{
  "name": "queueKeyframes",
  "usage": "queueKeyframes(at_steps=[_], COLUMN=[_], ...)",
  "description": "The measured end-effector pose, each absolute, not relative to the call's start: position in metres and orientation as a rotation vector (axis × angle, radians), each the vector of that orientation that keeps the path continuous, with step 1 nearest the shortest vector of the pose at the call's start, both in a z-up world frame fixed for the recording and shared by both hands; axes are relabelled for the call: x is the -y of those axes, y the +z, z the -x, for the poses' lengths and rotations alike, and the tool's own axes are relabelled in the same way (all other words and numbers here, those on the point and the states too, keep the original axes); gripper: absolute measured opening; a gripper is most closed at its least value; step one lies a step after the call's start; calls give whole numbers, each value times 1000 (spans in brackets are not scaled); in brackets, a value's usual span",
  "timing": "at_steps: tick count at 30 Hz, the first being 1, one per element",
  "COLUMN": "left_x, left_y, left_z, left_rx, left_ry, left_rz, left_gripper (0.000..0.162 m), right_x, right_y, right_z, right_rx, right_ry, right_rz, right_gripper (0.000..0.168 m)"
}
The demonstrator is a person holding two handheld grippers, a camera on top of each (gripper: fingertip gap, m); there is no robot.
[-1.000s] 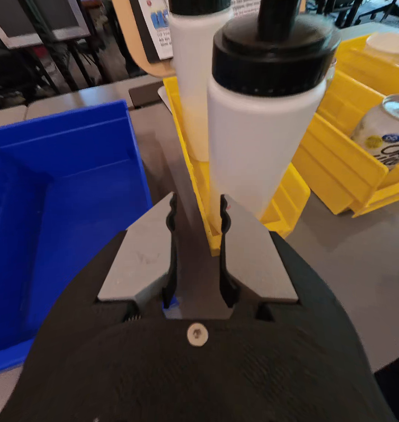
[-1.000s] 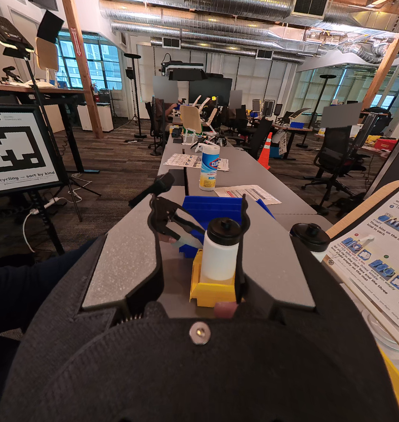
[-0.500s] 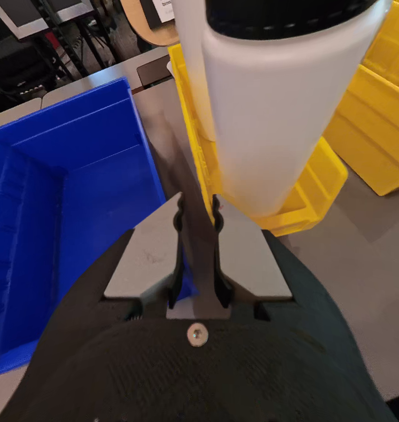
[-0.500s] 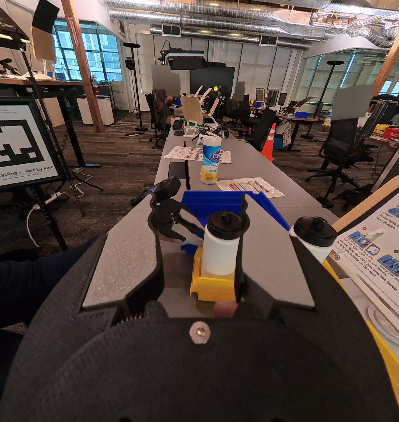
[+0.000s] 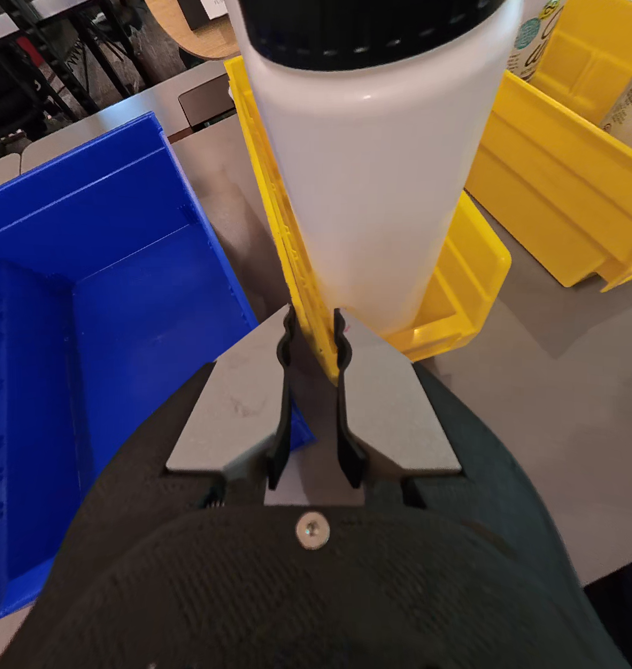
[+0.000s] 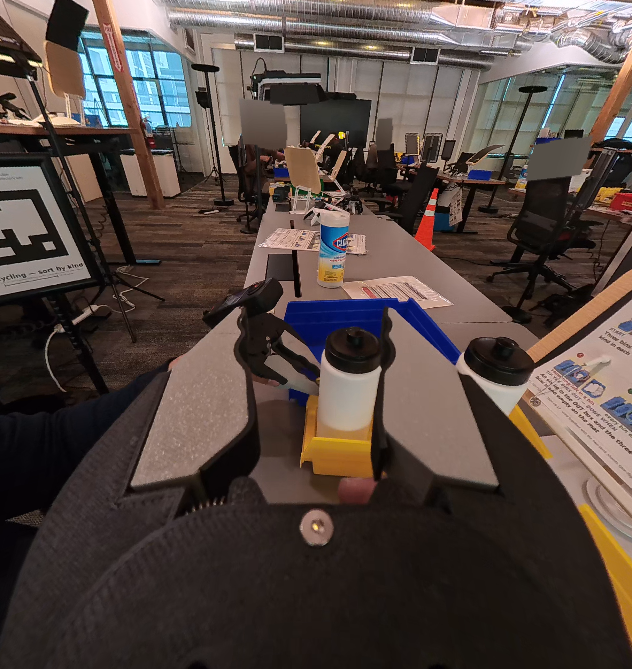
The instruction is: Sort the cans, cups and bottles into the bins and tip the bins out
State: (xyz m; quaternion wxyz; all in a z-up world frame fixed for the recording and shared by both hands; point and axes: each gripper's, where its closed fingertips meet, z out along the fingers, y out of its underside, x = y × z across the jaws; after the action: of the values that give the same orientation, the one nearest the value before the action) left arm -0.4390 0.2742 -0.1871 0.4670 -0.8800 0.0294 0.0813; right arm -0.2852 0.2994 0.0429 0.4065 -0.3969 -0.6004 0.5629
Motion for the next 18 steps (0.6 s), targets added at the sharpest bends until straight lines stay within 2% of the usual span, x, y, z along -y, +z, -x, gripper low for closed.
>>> queueKeyframes(at_steps=[13, 18], left_x=[-260, -246], left_y=[-188, -178], left_z=[429, 437], left_rx=[-127, -107], left_ry=[162, 190], left_rz=[2223, 2204], left_gripper=[28, 20], right_x=[-301, -304], right_y=[55, 59], right_z=[272, 268], right_rx=[1482, 1468], right_ry=[1423, 1423], right_rz=[970, 963], right_gripper=[71, 71])
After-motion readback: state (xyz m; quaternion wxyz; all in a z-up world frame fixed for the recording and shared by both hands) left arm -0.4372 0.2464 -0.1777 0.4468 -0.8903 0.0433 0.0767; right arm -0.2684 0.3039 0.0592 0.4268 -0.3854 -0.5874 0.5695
